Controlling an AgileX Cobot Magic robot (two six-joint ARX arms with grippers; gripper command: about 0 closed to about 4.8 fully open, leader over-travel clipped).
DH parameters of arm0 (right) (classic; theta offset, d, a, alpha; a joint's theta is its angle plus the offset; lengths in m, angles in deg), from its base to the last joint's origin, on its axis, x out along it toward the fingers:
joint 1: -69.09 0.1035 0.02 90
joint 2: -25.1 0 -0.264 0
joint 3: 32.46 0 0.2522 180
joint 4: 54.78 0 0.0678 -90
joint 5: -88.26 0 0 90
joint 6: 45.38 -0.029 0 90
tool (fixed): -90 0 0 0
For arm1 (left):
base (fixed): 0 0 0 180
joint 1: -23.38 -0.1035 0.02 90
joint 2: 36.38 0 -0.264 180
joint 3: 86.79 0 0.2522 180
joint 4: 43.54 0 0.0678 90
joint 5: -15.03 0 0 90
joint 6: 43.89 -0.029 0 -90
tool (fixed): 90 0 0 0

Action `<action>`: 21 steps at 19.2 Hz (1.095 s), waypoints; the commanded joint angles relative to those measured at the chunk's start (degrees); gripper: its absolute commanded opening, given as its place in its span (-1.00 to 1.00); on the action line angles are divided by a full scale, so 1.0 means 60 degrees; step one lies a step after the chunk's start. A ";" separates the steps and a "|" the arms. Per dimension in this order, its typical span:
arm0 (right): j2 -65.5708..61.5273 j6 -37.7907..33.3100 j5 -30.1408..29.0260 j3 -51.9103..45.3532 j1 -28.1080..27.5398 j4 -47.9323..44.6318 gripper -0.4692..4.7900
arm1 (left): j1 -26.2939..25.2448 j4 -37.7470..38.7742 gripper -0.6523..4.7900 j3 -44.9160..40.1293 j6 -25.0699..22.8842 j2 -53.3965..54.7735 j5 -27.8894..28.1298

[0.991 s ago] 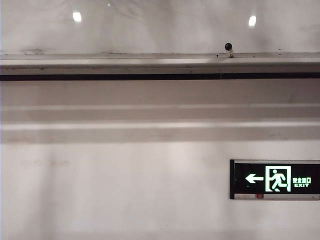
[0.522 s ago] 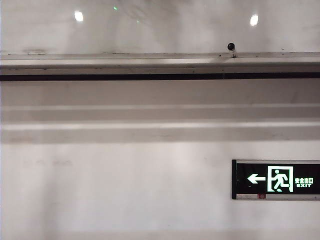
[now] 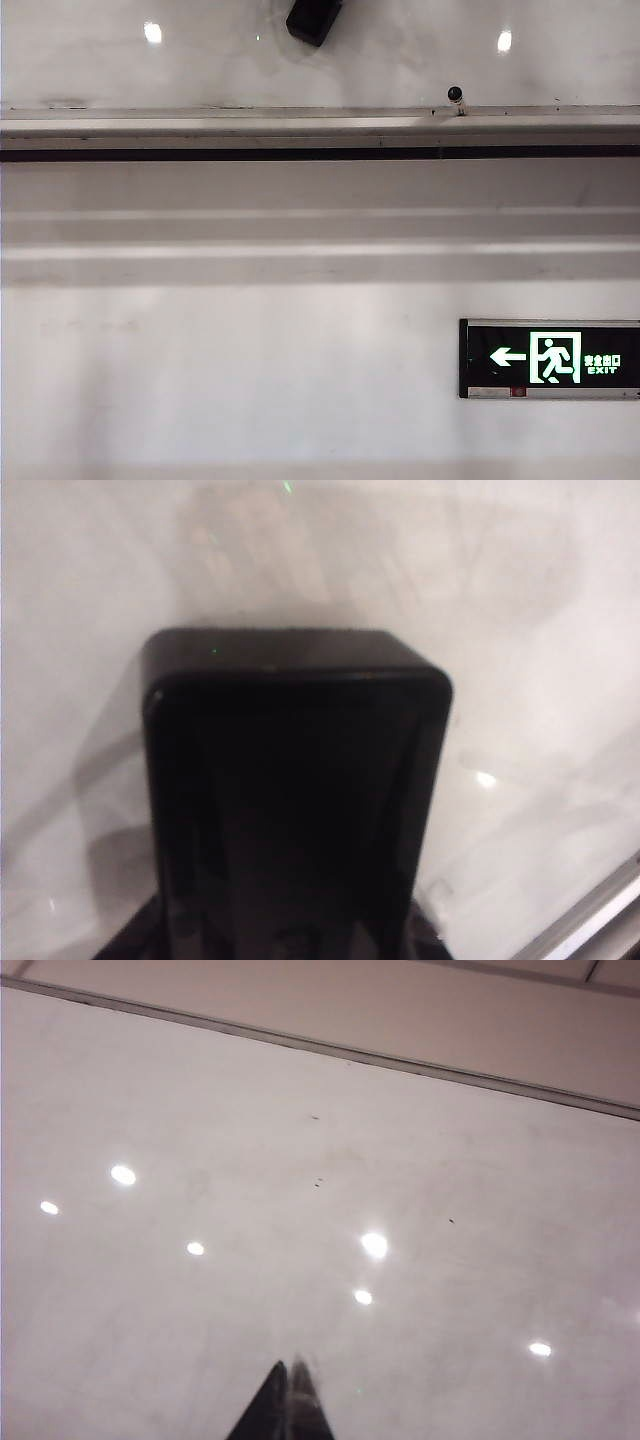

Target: Wipe the whiteboard clean using the black magnetic whiteboard eraser attached to the whiteboard.

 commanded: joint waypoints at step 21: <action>0.0040 -0.0055 -0.0382 0.0022 0.0018 0.0146 -0.82 | -0.0423 -0.5217 0.19 0.0076 0.2397 -0.0484 -0.0546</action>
